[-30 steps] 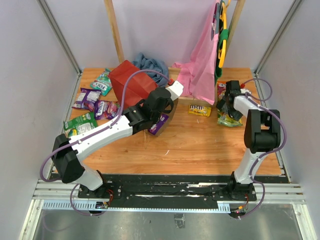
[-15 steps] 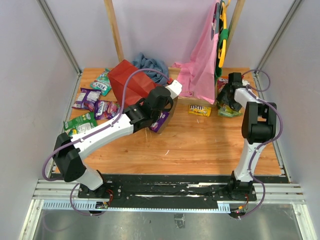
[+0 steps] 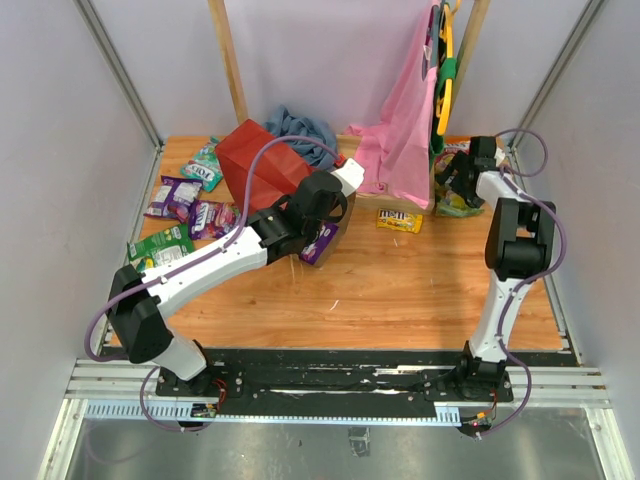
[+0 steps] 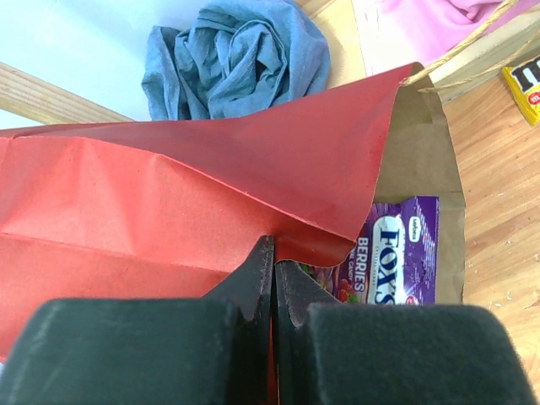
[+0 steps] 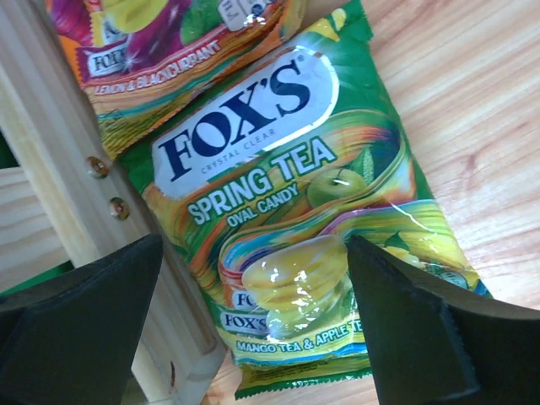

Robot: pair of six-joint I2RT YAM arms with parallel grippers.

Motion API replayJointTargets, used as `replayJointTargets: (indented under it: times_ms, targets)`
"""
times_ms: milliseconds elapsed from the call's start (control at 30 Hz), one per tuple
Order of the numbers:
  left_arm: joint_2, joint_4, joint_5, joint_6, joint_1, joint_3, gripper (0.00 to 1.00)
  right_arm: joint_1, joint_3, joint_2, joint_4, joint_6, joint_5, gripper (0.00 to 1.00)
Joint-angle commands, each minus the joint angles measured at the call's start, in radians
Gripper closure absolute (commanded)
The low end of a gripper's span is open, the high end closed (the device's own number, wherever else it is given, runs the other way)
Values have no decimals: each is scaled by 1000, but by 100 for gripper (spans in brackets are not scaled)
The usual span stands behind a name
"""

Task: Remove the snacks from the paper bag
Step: Move the snack to the center of the board.

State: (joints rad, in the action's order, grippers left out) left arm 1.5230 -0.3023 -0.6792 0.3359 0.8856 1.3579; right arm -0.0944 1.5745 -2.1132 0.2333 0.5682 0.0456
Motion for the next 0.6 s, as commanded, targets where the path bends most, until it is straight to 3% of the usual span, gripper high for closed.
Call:
replayJointTargets:
  times_ms: [0, 100, 233, 400, 567]
  targets:
    - [-25, -28, -32, -14, -19, 33, 96, -7, -52, 84, -74, -4, -68, 6]
    - [-34, -32, -30, -20, -19, 36, 95, -7, -93, 187, -61, -5, -109, 0]
    - [-41, -29, -42, -23, -19, 27, 95, -6, -201, 373, -24, 43, -51, 2]
    - [-46, -16, -43, -23, -19, 17, 95, -7, -434, 671, -11, 166, 62, 2]
    - [-41, -4, -43, -23, -19, 13, 95, 32, -780, 942, -152, 289, 62, 0]
